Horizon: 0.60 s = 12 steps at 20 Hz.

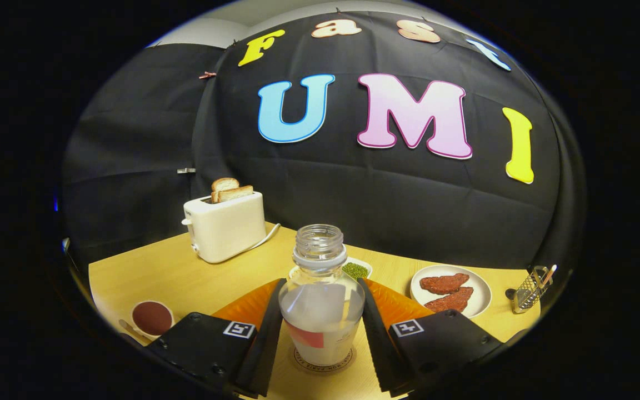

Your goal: Take the bottle from table, then pour the juice into the cup, finally place the bottle on the coaster

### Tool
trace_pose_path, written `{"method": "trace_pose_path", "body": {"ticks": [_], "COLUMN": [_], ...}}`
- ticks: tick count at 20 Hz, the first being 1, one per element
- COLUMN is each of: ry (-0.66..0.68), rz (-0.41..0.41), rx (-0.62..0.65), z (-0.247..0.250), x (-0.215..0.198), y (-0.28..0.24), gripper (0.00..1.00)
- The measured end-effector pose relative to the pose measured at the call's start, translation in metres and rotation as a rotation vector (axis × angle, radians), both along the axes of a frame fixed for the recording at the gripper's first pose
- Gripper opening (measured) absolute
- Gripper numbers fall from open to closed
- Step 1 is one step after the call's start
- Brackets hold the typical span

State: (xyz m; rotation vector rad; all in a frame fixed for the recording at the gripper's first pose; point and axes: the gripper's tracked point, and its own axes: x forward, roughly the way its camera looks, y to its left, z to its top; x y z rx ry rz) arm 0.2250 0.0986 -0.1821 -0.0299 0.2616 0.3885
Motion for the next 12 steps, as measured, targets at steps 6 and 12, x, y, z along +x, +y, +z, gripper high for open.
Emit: {"method": "trace_pose_path", "body": {"ticks": [6, 12], "ry": [0.005, -0.026], "rz": [-0.007, -0.003], "rx": [-0.021, -0.022], "z": [-0.024, -0.024], "x": [0.009, 0.006], "y": [-0.003, -0.002], "gripper": [0.74, 0.76]}}
